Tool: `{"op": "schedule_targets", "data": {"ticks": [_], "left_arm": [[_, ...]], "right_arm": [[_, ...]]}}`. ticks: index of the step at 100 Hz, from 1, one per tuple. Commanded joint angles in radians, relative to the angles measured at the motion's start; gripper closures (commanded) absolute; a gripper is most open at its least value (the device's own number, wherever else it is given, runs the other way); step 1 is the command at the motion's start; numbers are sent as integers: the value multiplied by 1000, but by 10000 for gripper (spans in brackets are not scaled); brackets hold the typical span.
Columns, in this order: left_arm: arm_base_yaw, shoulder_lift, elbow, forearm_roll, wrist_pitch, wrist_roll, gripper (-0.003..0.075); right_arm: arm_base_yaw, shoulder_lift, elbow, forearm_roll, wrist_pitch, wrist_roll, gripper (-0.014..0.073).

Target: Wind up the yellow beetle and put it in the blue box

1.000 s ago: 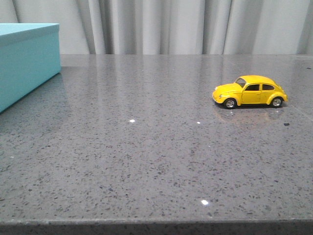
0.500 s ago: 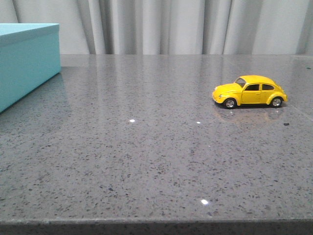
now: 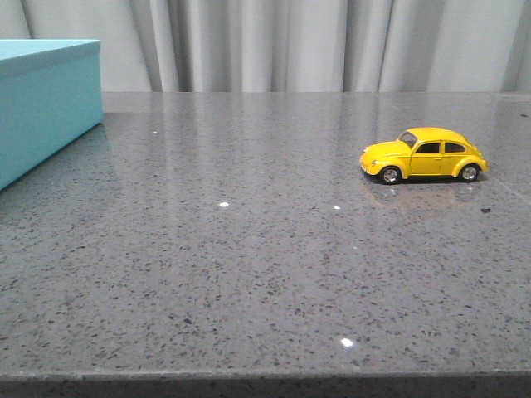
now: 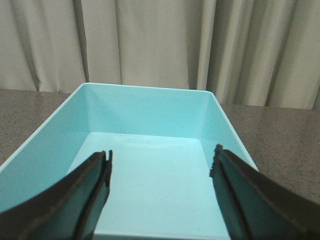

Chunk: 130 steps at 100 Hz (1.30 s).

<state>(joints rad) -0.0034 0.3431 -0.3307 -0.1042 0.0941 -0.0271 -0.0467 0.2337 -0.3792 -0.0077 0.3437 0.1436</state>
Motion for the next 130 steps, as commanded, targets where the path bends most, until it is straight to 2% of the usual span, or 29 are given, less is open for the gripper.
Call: {"op": "schedule_targets", "data": {"ticks": [1, 17, 36, 57, 94, 130], "left_arm": [[-6, 15, -40, 0, -78, -5, 281], [-6, 27, -78, 3, -12, -5, 277], [-6, 84, -165, 5, 66, 27, 277], [-6, 139, -220, 1, 73, 27, 277], [-6, 146, -237, 1, 89, 27, 277], [-6, 146, -237, 1, 120, 27, 277]], "right_arm": [[-1, 53, -76, 8, 0, -4, 272], [0, 155, -164, 21, 62, -4, 263], [0, 302, -286, 47, 138, -4, 120], [27, 485, -442, 81, 274, -4, 51], [220, 864, -724, 86, 523, 1, 41], [354, 1178, -958, 87, 589, 93, 41]]}}
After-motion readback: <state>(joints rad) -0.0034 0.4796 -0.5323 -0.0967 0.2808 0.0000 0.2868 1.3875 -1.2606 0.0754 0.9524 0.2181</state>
